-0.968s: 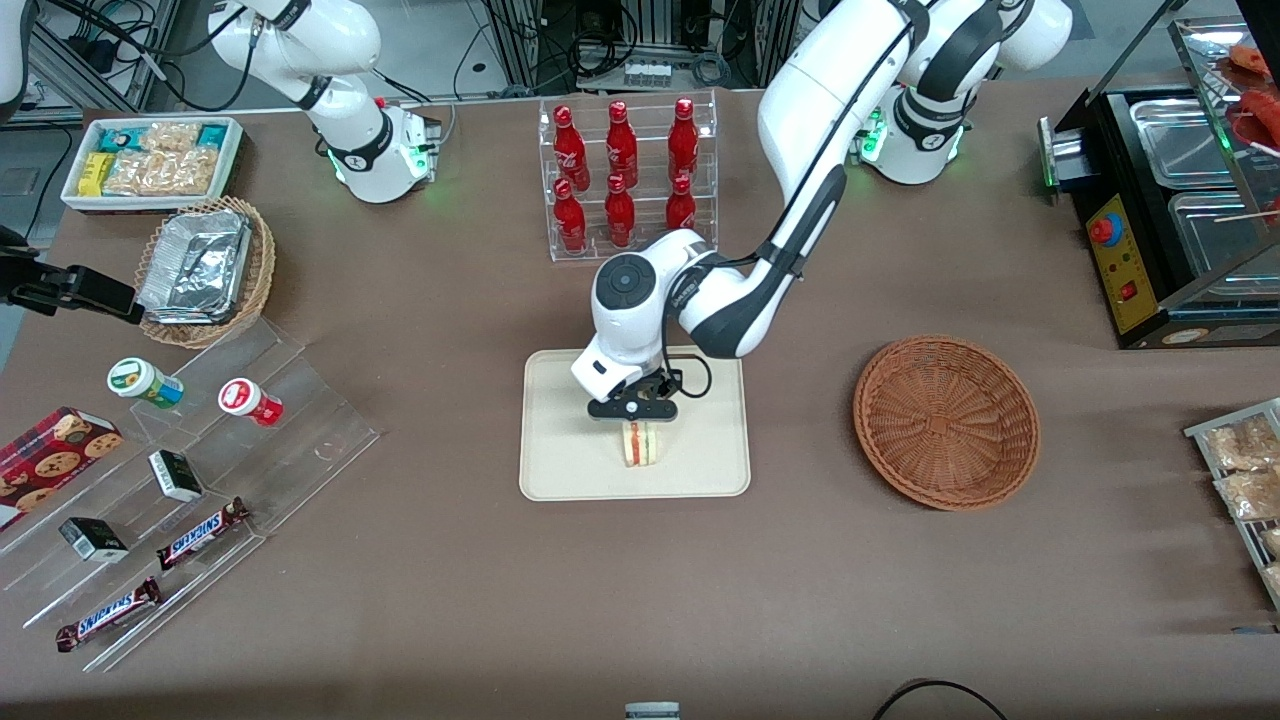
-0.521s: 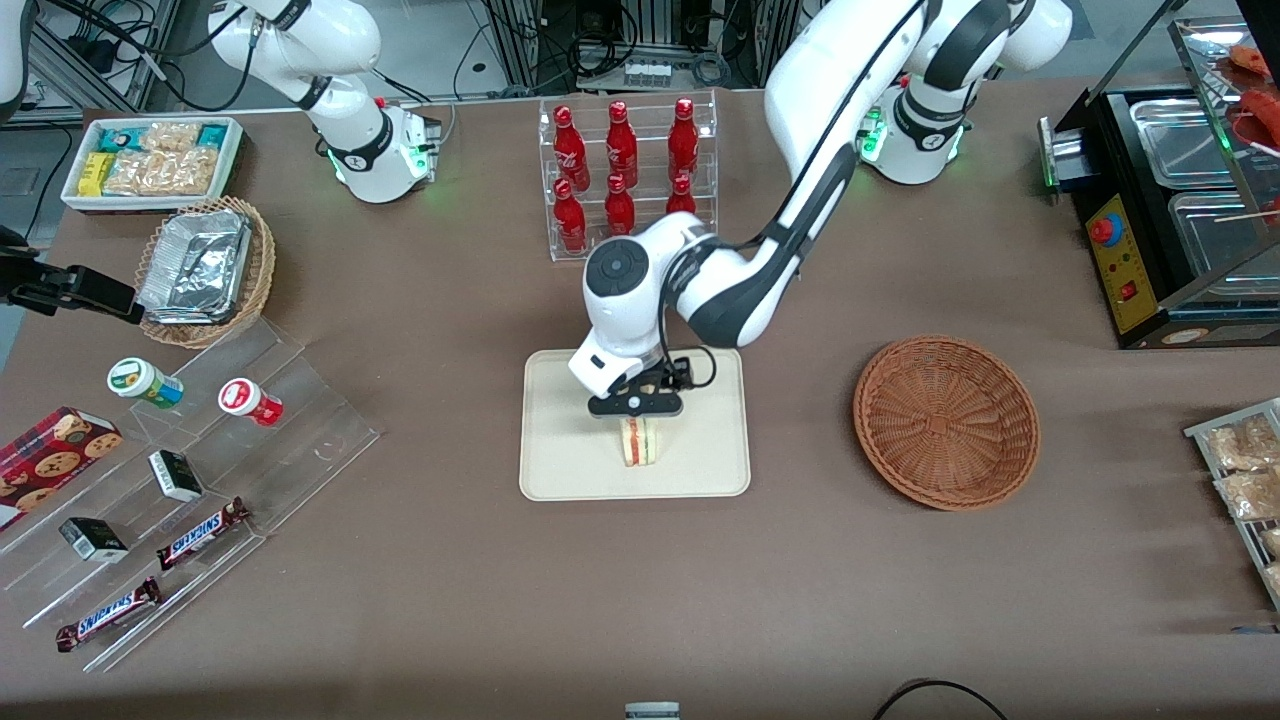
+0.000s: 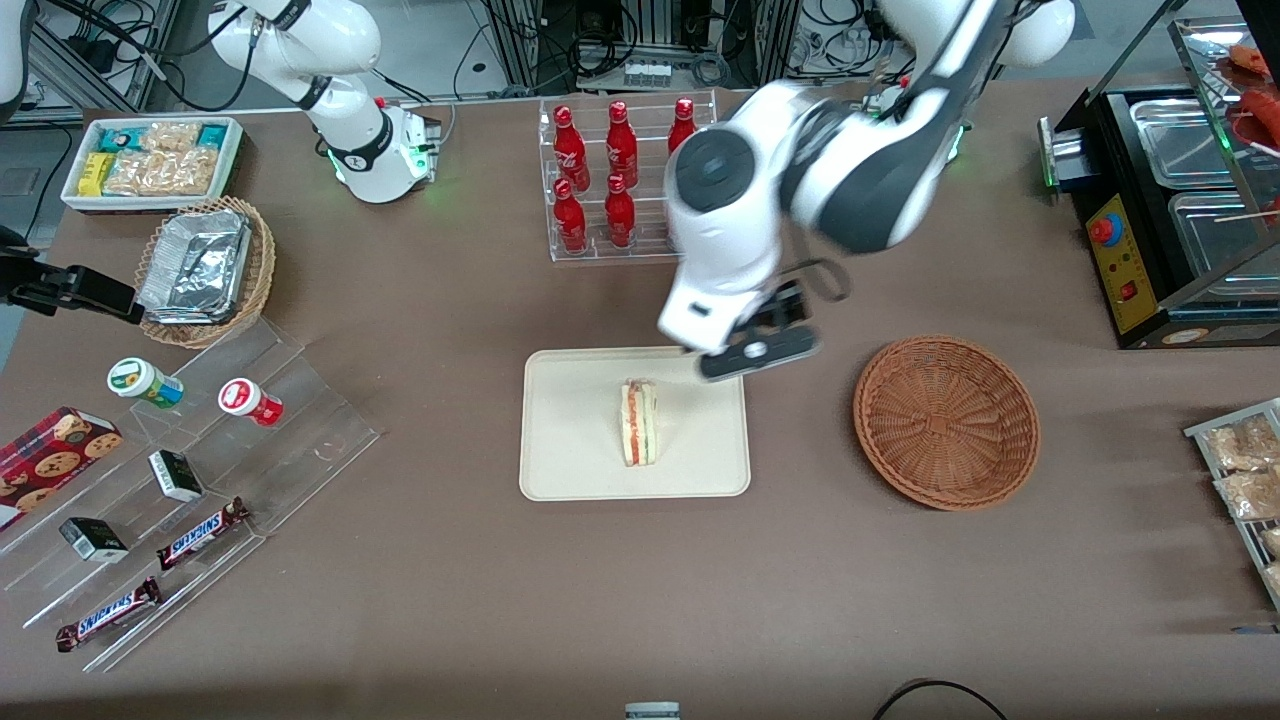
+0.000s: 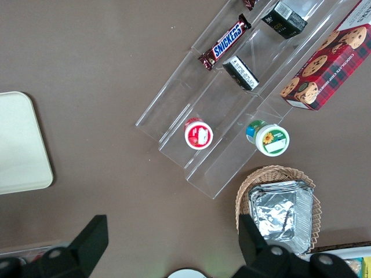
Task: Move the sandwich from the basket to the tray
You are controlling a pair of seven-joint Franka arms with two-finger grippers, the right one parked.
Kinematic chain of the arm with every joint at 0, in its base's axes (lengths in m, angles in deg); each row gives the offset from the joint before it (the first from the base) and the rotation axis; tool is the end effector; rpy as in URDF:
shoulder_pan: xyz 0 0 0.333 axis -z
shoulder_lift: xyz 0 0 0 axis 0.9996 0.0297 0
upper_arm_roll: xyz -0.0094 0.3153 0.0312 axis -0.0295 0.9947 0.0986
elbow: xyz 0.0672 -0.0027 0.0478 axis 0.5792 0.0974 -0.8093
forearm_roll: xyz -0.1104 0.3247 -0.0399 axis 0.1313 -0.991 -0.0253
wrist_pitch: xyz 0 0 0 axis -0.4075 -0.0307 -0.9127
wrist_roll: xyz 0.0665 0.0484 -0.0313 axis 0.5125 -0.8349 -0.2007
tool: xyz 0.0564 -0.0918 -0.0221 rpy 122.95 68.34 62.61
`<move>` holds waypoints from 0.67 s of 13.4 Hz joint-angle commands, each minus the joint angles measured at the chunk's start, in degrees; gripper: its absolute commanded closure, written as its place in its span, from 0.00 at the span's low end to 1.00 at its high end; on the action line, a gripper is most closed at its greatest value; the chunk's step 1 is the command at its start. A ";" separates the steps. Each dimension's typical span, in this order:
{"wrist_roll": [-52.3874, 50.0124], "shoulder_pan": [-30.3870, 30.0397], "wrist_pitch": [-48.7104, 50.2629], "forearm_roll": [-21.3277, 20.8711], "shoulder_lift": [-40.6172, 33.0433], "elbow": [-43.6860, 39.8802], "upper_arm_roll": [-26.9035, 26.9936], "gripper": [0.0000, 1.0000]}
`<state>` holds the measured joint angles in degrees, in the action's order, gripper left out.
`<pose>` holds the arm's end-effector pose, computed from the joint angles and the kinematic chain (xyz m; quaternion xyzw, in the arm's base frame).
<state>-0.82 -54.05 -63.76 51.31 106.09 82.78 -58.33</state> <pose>0.4943 -0.3575 0.5164 -0.9898 -0.1091 0.0031 0.0917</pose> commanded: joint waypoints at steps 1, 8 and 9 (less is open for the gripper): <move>5.19 -5.14 5.06 1.16 -8.02 3.52 -0.30 0.00; 32.68 -24.82 15.01 5.02 -22.87 8.08 -0.22 0.00; 37.94 -28.24 14.93 6.33 -24.98 10.01 -0.13 0.00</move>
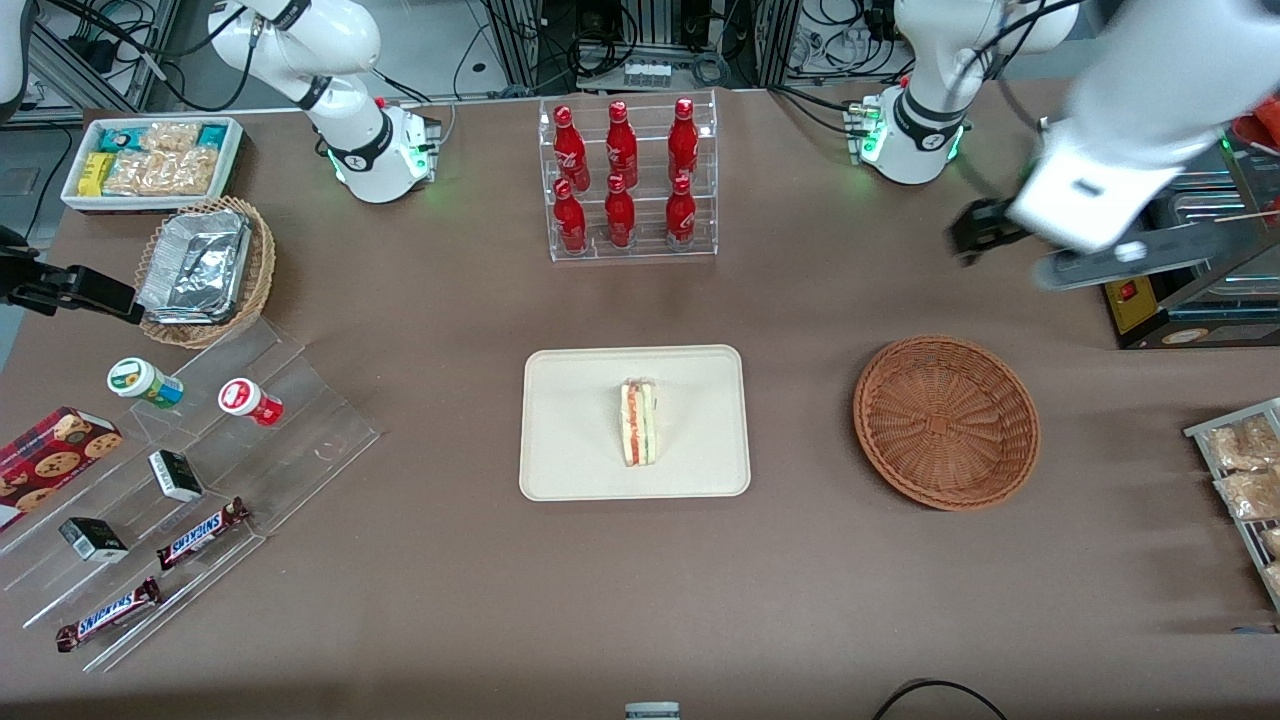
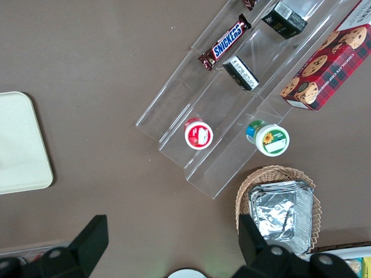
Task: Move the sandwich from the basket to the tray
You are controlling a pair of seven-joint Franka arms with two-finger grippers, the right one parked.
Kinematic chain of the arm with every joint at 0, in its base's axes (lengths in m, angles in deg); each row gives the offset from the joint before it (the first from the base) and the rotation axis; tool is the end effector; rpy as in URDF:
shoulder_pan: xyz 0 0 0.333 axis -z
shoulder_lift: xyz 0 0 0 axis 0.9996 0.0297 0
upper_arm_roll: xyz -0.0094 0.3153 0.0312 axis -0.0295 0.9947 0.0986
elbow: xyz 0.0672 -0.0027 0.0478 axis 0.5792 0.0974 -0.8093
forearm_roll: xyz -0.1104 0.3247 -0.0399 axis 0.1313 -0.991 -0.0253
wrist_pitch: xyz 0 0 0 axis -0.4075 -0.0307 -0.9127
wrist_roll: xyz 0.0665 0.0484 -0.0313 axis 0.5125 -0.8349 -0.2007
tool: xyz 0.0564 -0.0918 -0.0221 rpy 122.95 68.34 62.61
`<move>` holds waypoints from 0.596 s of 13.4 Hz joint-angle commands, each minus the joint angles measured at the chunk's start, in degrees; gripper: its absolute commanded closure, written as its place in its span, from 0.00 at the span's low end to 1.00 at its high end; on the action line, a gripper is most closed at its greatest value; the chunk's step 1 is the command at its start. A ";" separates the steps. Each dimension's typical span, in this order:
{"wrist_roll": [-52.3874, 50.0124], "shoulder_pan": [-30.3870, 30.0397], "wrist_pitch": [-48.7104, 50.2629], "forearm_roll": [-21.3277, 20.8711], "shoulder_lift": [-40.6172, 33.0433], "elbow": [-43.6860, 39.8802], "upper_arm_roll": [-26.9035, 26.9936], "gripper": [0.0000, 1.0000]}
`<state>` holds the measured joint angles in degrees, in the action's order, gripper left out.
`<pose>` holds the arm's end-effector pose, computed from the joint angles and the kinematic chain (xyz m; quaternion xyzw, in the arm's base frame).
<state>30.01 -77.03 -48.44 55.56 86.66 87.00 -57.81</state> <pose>0.4751 -0.1132 0.6536 -0.9954 -0.0565 0.0538 0.0556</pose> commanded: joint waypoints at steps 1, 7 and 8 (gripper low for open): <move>12.90 -8.86 -0.40 3.74 -6.70 6.59 -0.66 0.00; 23.42 -13.03 -0.04 3.59 -6.54 6.42 2.59 0.00; 22.89 -13.03 -0.05 3.50 -5.32 5.90 2.42 0.00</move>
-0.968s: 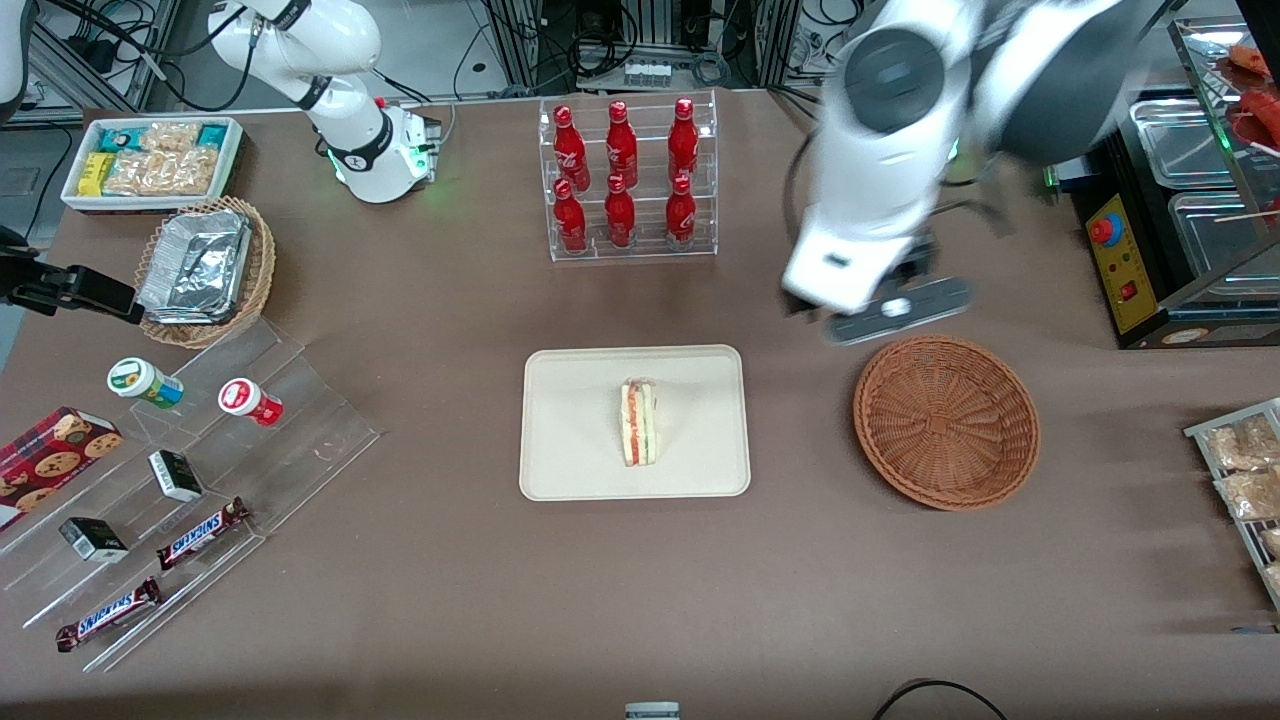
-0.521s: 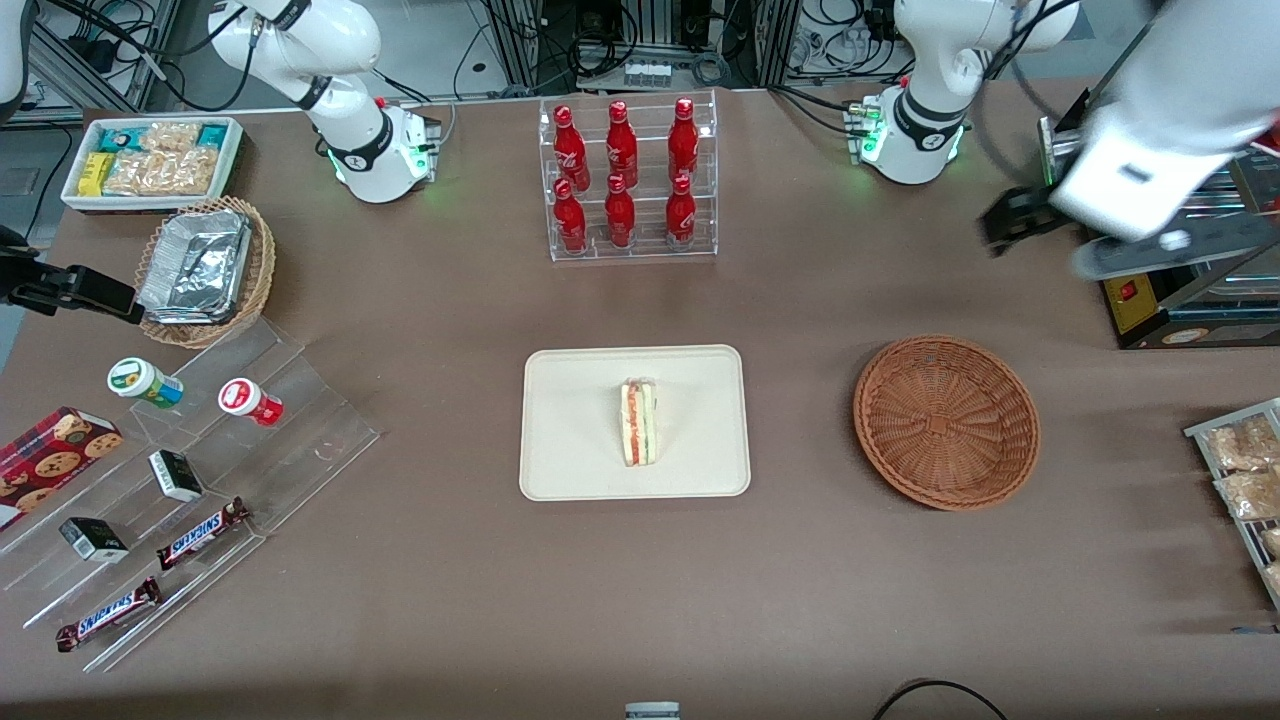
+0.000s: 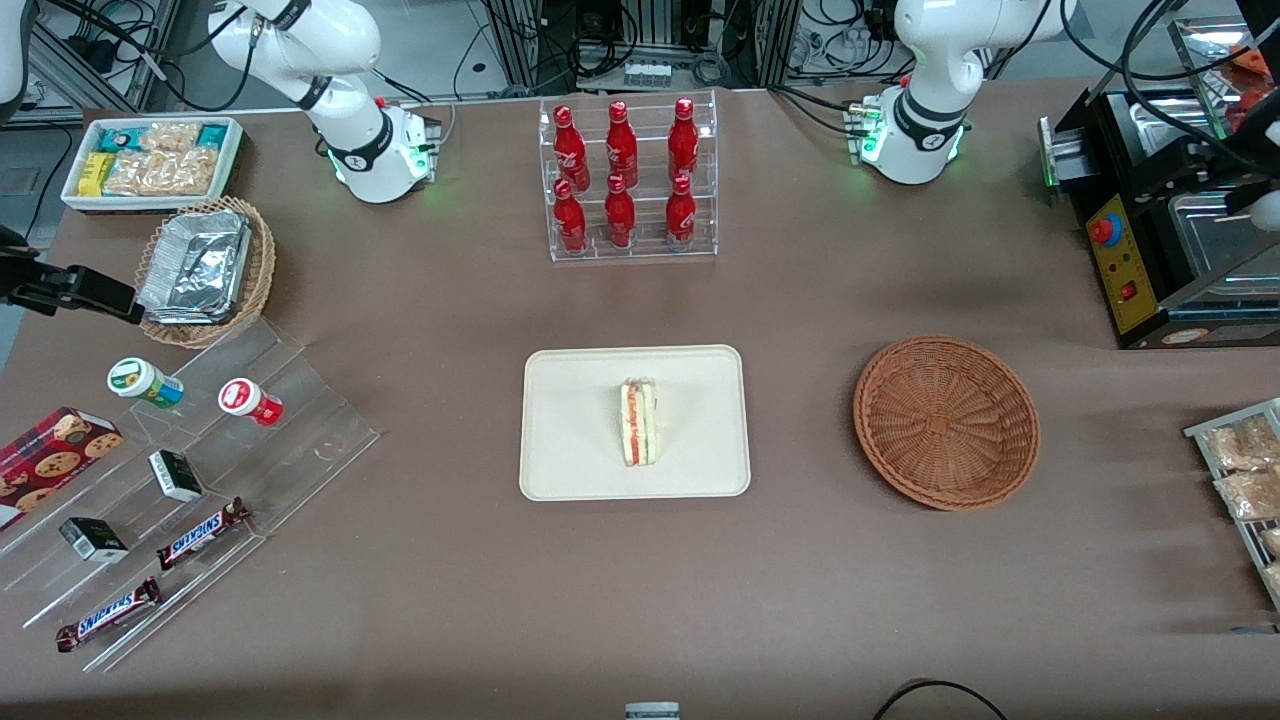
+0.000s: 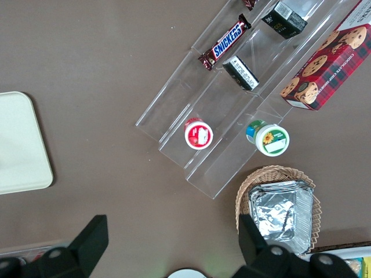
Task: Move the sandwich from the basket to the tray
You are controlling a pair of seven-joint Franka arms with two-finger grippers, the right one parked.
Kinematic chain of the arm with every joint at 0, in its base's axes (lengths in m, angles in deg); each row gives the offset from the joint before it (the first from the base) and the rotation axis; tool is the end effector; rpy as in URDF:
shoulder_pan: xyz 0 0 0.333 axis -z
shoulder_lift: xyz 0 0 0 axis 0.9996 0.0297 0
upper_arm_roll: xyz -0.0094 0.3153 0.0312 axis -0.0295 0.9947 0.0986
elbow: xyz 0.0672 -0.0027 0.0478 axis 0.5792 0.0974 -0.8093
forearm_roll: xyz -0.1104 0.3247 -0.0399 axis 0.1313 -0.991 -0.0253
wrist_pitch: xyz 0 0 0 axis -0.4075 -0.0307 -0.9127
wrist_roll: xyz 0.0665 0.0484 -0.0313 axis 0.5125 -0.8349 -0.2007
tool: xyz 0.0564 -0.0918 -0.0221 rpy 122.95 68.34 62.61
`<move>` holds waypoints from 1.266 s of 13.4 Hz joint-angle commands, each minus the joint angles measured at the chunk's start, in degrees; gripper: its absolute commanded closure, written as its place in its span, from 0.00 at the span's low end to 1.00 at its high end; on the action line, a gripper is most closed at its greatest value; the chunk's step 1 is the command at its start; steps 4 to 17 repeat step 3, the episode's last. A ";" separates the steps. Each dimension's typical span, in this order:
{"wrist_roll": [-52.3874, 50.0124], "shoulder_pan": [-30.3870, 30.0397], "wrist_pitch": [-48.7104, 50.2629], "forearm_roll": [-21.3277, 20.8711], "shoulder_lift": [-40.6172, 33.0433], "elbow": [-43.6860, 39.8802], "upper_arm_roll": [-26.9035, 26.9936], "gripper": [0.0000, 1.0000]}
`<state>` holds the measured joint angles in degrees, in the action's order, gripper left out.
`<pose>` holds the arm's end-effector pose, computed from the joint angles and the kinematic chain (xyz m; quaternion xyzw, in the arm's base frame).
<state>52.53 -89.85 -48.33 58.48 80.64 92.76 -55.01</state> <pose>0.4545 0.0108 0.6631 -0.9976 0.0085 0.0671 0.0116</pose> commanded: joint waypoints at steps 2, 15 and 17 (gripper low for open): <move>0.46 -0.12 -0.16 1.19 2.37 -1.53 -0.47 0.00; 0.28 -0.12 -0.07 1.28 2.90 -1.80 -0.55 0.00; 0.28 -0.12 -0.07 1.28 2.90 -1.80 -0.55 0.00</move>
